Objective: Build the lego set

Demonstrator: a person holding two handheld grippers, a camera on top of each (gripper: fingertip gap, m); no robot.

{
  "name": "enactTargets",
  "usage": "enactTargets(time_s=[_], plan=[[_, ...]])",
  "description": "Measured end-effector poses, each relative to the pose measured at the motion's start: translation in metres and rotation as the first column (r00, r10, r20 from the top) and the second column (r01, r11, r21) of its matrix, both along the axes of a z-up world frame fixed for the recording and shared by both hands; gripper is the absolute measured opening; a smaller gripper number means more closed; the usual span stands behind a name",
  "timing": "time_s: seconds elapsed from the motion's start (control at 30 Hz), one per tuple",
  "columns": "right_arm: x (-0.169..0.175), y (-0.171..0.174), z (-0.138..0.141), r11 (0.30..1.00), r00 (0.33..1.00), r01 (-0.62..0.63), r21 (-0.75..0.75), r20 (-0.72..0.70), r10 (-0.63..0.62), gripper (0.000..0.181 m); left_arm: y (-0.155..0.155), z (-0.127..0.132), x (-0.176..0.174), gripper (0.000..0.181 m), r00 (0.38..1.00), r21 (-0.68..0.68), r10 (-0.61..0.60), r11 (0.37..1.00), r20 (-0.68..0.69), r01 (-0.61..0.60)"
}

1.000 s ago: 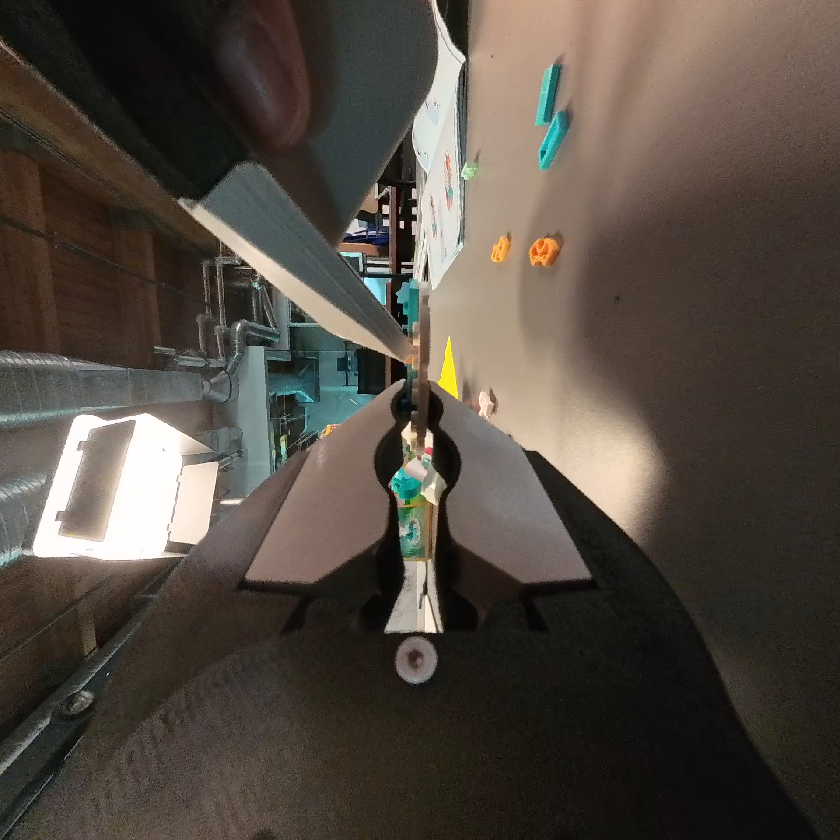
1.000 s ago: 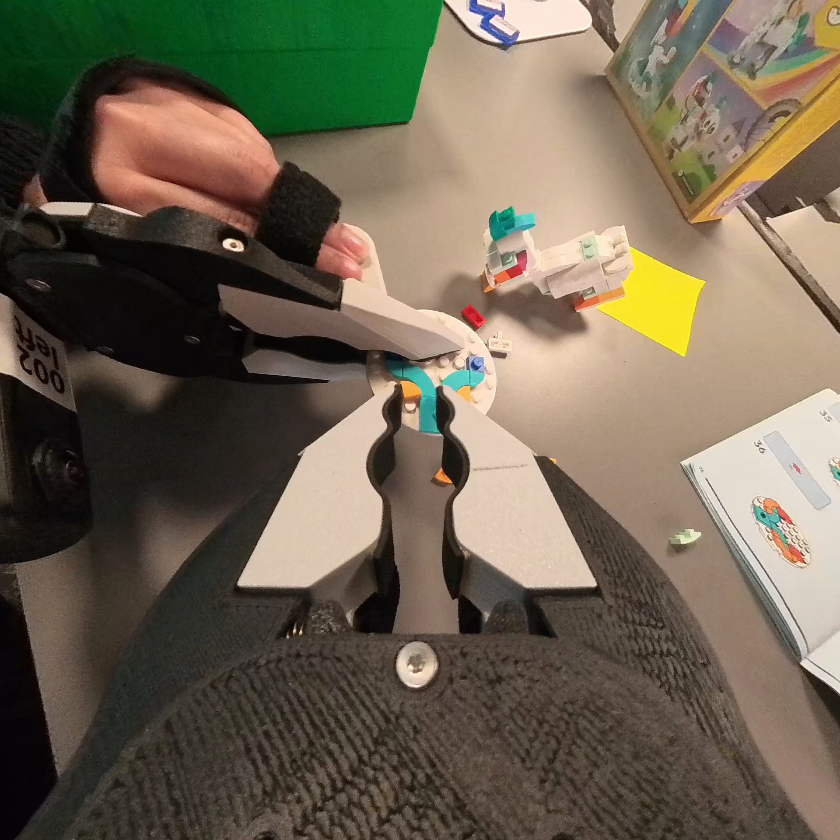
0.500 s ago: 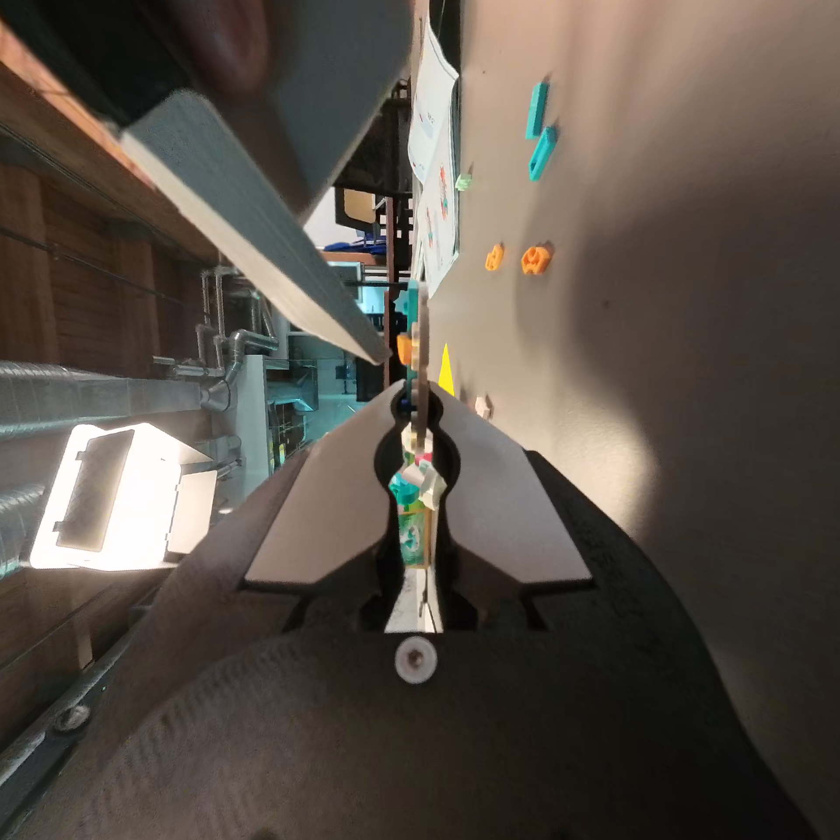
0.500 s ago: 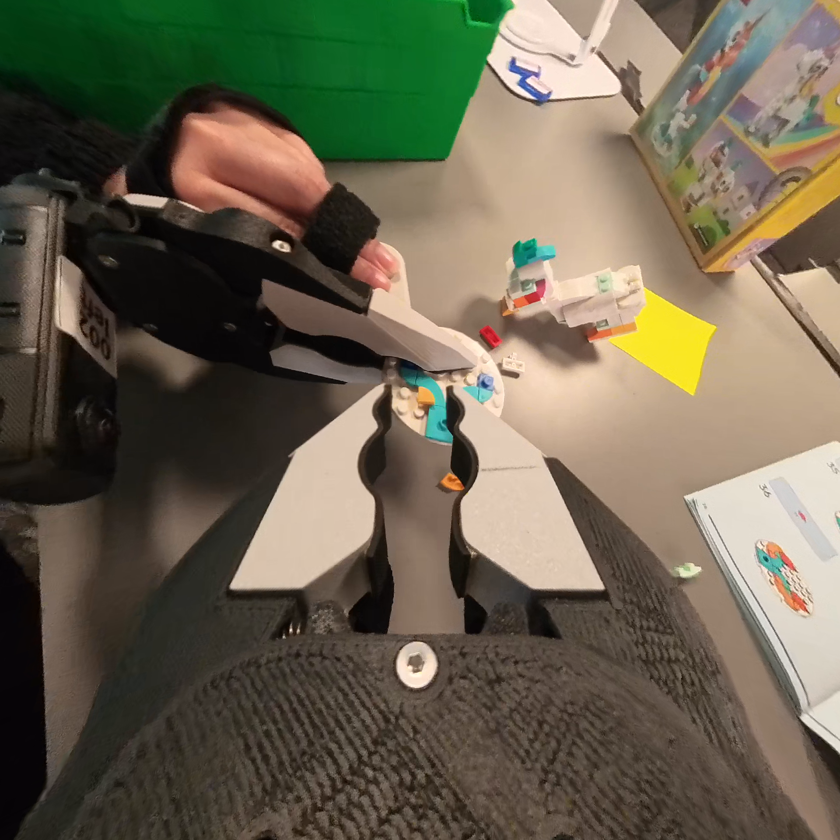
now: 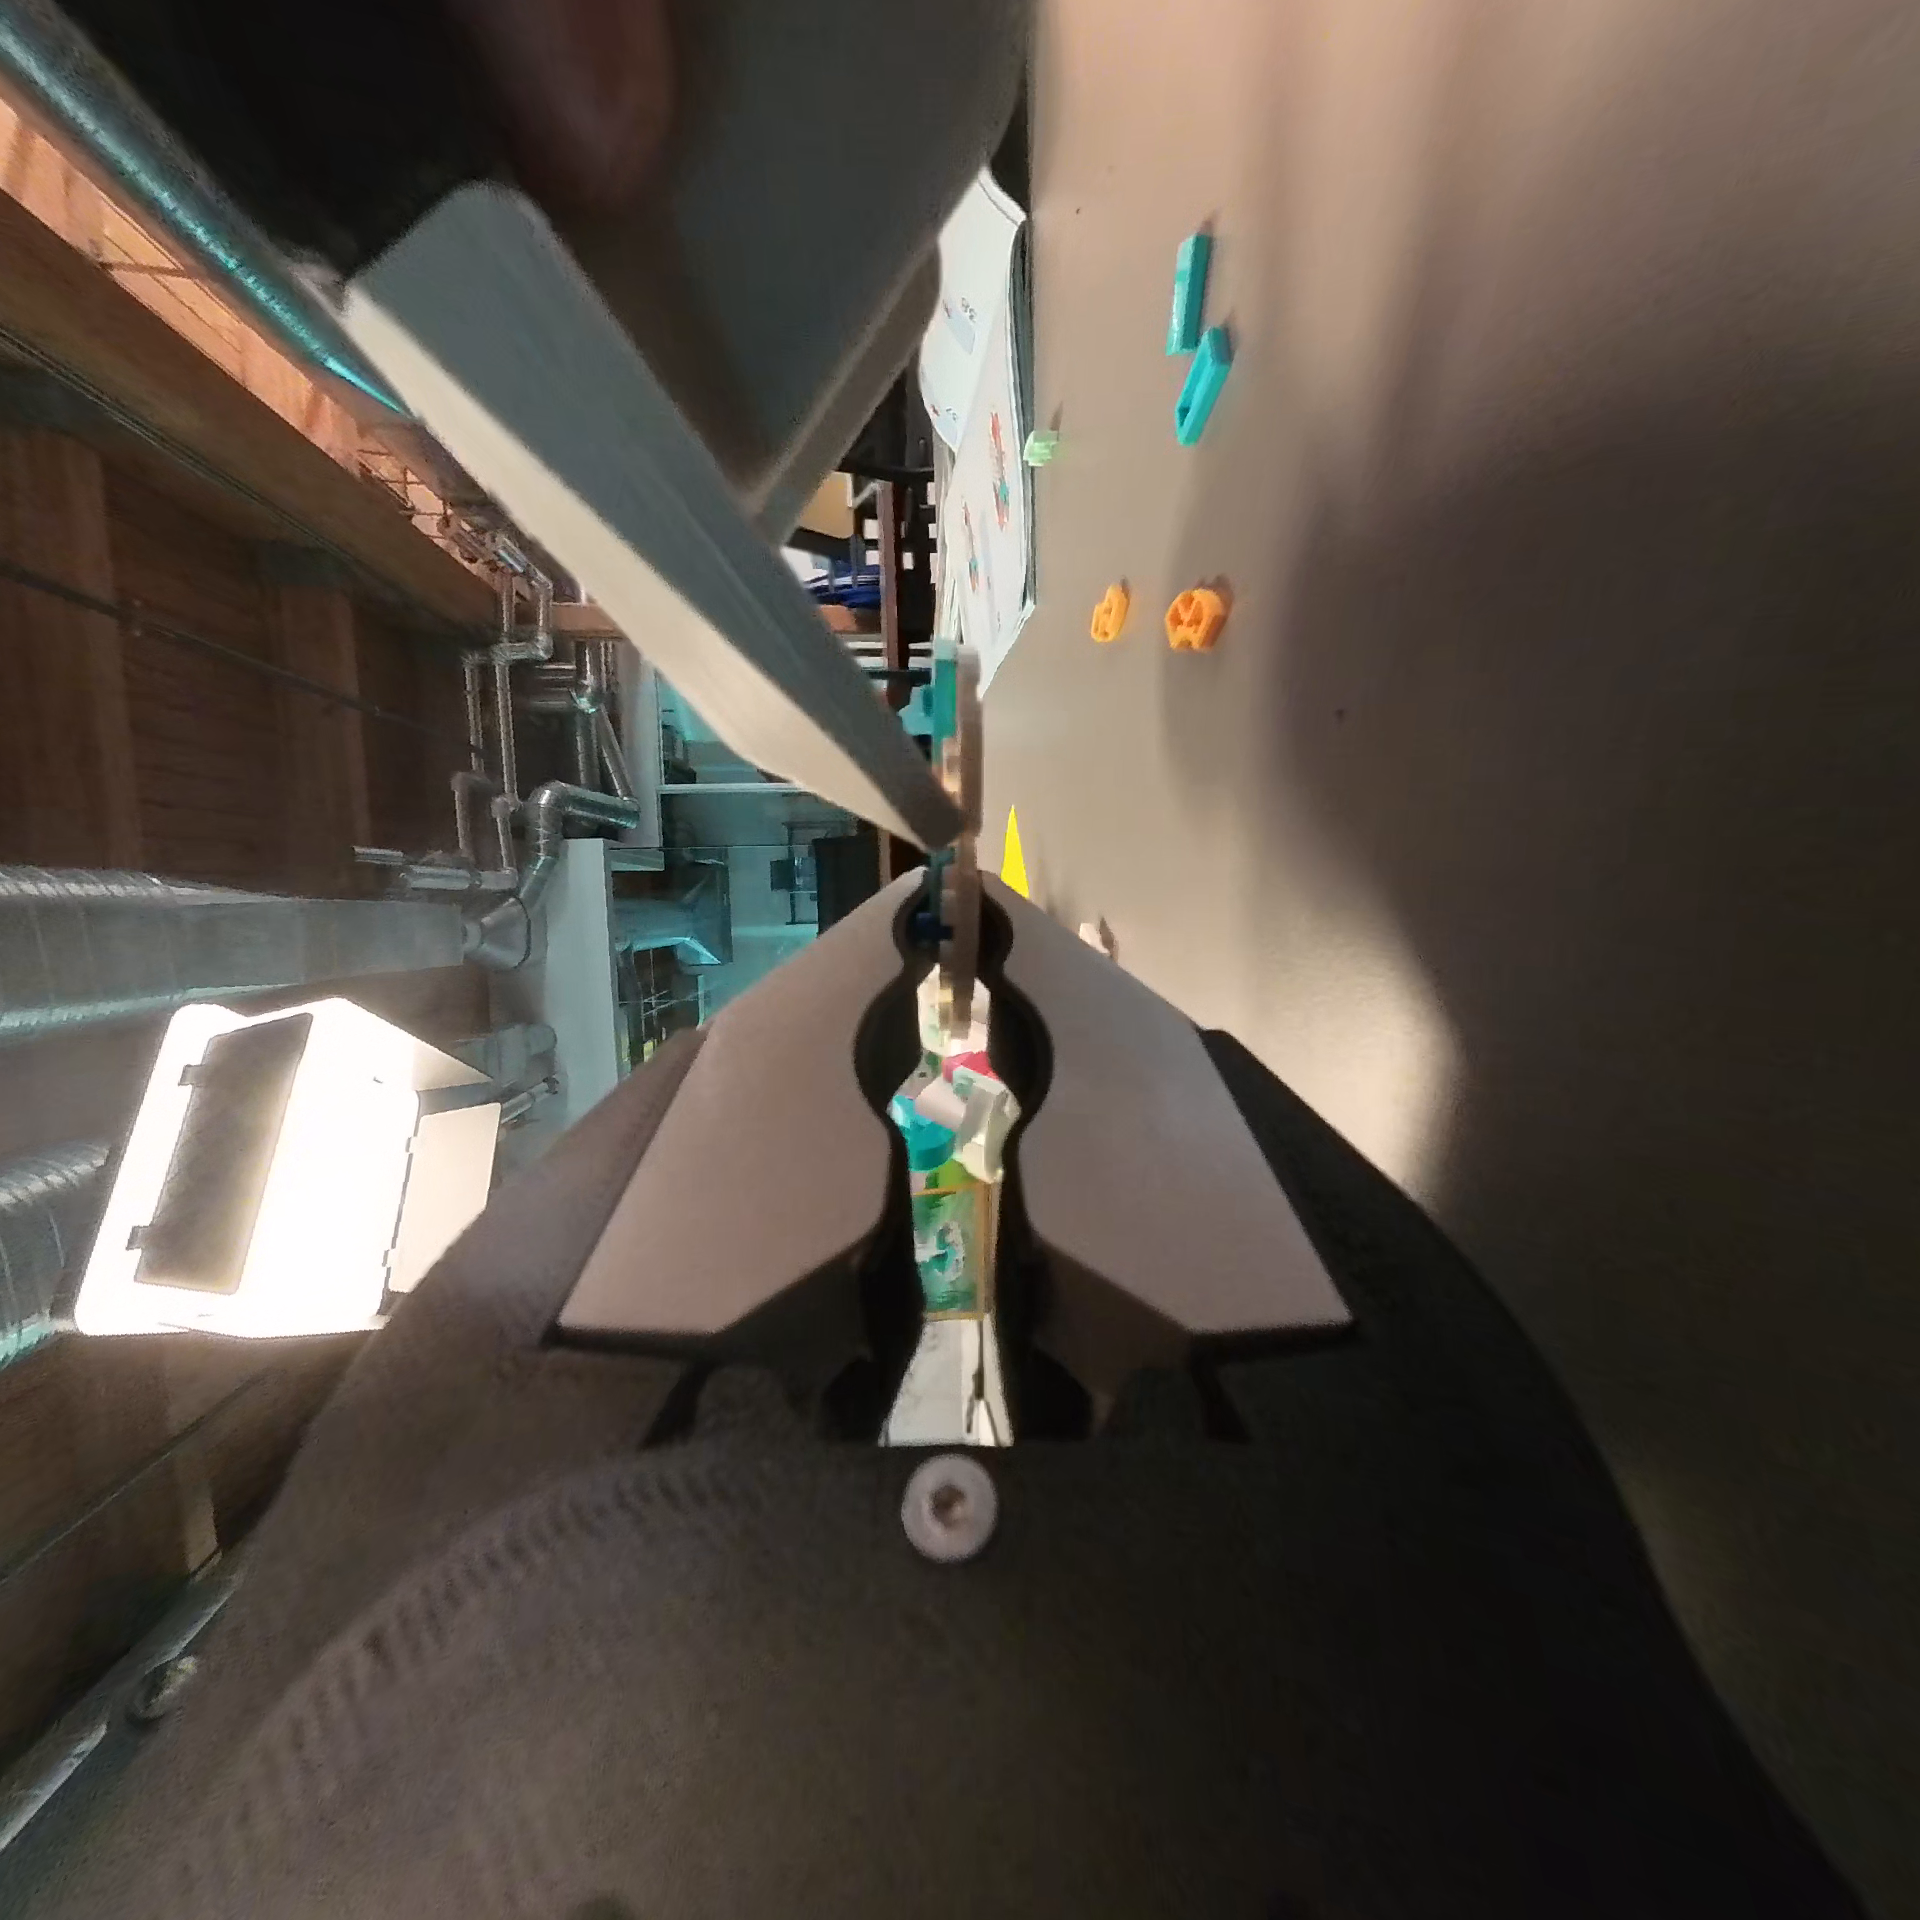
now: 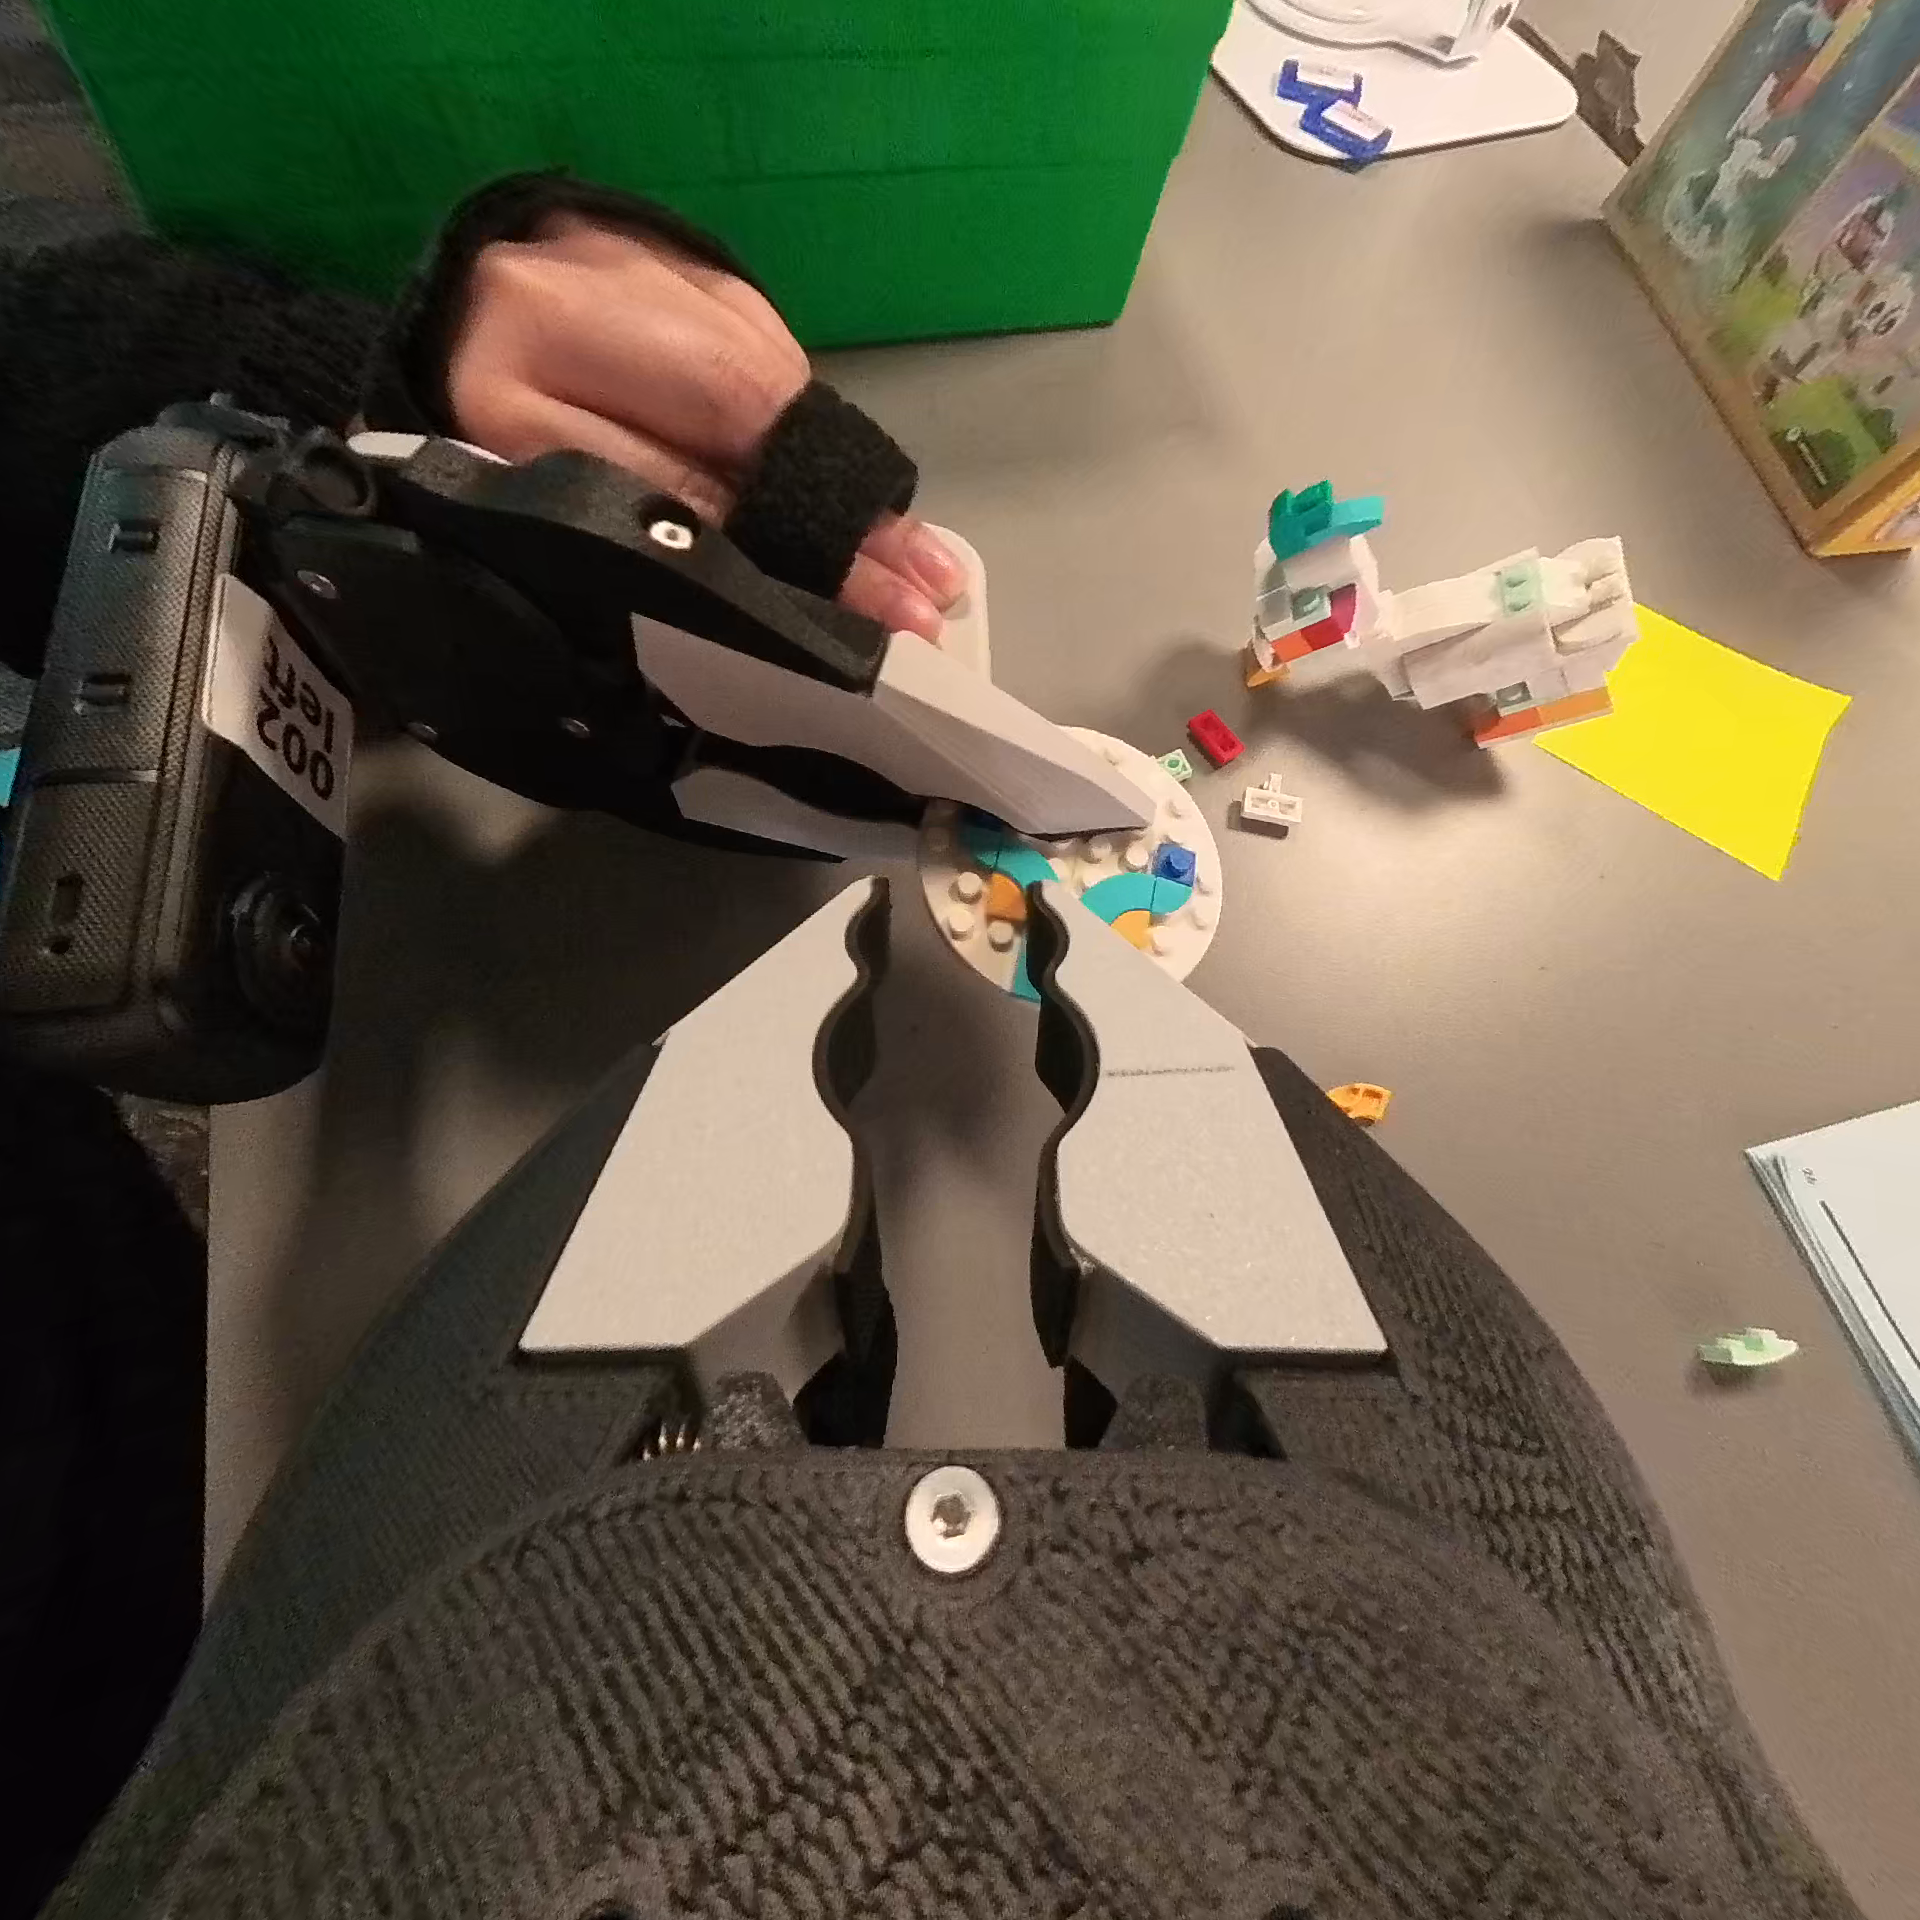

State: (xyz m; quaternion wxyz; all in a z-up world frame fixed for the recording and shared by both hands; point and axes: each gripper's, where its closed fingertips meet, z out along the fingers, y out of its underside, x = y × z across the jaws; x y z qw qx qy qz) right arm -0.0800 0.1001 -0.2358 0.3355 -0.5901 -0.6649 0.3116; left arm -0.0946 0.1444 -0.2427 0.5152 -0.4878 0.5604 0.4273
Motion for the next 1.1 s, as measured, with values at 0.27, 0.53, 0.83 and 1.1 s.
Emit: enactTargets(time_s=[0.27,0.53,0.83,1.1], plan=[[0.004,0.005,0.007,0.957,0.993,-0.081,0.279,-0.06,0.102,0.038,0.001,0.0,-0.002,0.004,1.0,-0.008,0.005,1.0,0.014,-0.005],[0.007,0.002,-0.007,0.412,0.957,-0.211,0.886,0.101,0.273,0.034,0.0,0.001,-0.001,0.004,0.999,-0.023,0.001,1.0,0.049,0.0],[0.0,0.009,-0.008,0.232,0.965,-0.169,0.958,0.113,0.236,0.018,0.0,-0.001,-0.001,0.004,0.999,-0.037,0.001,0.999,0.049,0.001],[-0.002,0.01,-0.007,0.221,0.966,-0.159,0.962,0.105,0.235,0.009,-0.001,-0.003,0.0,0.004,0.999,-0.046,-0.003,0.999,0.048,0.005]])
